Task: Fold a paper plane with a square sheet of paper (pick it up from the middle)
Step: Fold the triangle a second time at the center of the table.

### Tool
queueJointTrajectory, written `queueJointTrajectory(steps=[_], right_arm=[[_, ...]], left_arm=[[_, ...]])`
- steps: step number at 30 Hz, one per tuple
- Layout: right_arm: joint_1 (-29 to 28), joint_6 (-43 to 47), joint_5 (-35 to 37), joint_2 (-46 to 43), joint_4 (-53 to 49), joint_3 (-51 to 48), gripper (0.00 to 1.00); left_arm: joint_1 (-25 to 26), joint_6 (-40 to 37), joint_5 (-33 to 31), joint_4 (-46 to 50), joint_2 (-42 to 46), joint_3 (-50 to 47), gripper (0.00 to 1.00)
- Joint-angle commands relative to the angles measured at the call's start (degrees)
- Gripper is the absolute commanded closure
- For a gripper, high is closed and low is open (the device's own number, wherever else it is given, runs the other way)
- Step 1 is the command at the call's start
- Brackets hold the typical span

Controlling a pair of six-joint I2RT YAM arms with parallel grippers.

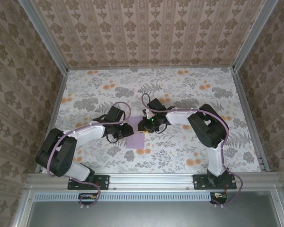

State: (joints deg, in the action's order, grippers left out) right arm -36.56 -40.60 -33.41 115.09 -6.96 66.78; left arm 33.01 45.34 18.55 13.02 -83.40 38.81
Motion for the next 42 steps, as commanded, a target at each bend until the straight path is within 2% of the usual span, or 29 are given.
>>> queueJointTrajectory(steps=[1,7,14,19,32,37,42], right_arm=[[-0.26,0.07,1.35,1.45,-3.50,1.69,0.75],[-0.27,0.21,2.95,2.31,-5.15,1.76,0.75],[-0.27,0.34,3.77,2.24,-6.52,1.96,0.77],[-0.27,0.29,3.94,2.25,-6.70,1.96,0.77],[0.29,-0.68,1.49,1.04,-5.07,1.12,0.76],[1.85,-2.73,-0.78,-2.01,-1.38,-0.68,0.69],[3.59,-3.57,-3.56,-5.60,1.02,-2.45,0.63]], left_arm=[[0.12,2.91,4.89,-3.36,3.15,-2.79,0.69],[1.19,8.03,10.49,-10.34,6.02,-7.66,0.66],[4.33,9.10,11.80,-7.26,9.38,-7.12,0.63],[4.34,8.98,11.23,-6.89,11.28,-6.55,0.62],[3.84,8.45,9.96,-14.12,3.73,-4.02,0.60],[3.72,8.28,9.60,-15.39,2.06,-4.35,0.53],[3.55,8.29,9.23,-15.67,1.41,-4.79,0.53]])
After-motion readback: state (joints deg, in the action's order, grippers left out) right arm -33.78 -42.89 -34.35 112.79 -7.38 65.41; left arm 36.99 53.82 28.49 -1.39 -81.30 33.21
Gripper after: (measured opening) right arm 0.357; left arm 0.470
